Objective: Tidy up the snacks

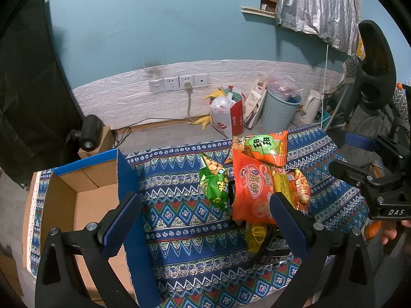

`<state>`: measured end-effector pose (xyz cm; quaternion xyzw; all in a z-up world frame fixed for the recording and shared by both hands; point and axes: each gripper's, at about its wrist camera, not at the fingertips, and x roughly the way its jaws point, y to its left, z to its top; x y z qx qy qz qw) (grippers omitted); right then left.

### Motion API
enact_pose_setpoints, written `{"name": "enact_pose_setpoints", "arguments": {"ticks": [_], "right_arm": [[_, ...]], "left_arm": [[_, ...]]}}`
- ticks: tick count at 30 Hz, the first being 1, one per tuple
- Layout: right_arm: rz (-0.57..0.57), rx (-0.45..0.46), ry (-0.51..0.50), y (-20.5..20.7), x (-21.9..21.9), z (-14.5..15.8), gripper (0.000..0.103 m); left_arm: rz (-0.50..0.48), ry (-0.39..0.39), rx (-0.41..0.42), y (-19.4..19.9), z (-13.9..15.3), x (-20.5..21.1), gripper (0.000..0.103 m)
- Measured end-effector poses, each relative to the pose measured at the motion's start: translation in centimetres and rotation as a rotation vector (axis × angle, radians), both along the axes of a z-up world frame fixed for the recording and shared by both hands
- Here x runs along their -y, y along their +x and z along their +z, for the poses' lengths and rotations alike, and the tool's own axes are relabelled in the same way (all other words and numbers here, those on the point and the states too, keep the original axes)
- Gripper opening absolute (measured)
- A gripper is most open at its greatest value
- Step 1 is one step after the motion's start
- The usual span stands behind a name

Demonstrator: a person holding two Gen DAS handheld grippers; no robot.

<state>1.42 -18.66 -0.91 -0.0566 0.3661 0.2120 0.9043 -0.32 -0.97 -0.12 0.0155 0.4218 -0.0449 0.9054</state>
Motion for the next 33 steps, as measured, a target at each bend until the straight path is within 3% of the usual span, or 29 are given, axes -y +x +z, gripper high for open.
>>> {"name": "enact_pose_setpoints", "arguments": {"ticks": [33], "right_arm": [[-0.01, -0.014, -0.009, 0.49, 0.8, -0.04, 0.087]], "left_arm": [[-0.024, -0.005, -0.013, 0.89, -0.43, 0.77, 0.101]]}}
